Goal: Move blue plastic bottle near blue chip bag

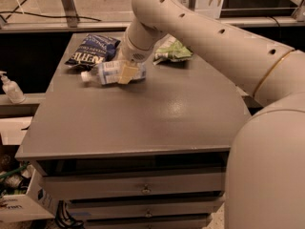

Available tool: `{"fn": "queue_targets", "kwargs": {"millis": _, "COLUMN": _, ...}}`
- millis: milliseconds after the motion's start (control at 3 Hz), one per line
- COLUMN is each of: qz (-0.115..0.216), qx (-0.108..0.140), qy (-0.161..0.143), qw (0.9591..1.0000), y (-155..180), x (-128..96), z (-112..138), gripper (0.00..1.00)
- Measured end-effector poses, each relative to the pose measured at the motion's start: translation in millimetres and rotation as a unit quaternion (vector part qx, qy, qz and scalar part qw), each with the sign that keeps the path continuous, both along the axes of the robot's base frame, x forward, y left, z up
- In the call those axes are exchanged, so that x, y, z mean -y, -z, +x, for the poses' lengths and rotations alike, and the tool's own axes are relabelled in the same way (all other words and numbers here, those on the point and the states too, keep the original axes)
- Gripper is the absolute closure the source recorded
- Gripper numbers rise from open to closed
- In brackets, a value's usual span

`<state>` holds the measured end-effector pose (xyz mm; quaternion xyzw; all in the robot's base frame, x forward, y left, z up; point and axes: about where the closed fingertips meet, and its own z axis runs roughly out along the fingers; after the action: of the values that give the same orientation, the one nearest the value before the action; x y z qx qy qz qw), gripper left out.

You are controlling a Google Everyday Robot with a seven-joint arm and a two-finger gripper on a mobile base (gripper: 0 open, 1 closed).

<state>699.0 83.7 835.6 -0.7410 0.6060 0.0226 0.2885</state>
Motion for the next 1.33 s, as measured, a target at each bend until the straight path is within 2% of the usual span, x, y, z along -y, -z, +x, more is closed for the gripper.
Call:
{"fn": "queue_targets", "kwargs": {"millis": 333, "qz": -0.005, "qx": -0.003, "qy": -0.003, "qw": 1.0, "y": 4.8, "x": -2.8, "z": 7.1, "gripper": 0.81}}
{"fn": "queue_targets", "kwargs": {"millis": 1333, "qz": -0.003, "qx": -0.005, "qy": -0.006, "qw": 1.0, "y": 0.3, "x": -5.1, "z": 10.3, "gripper": 0.12}}
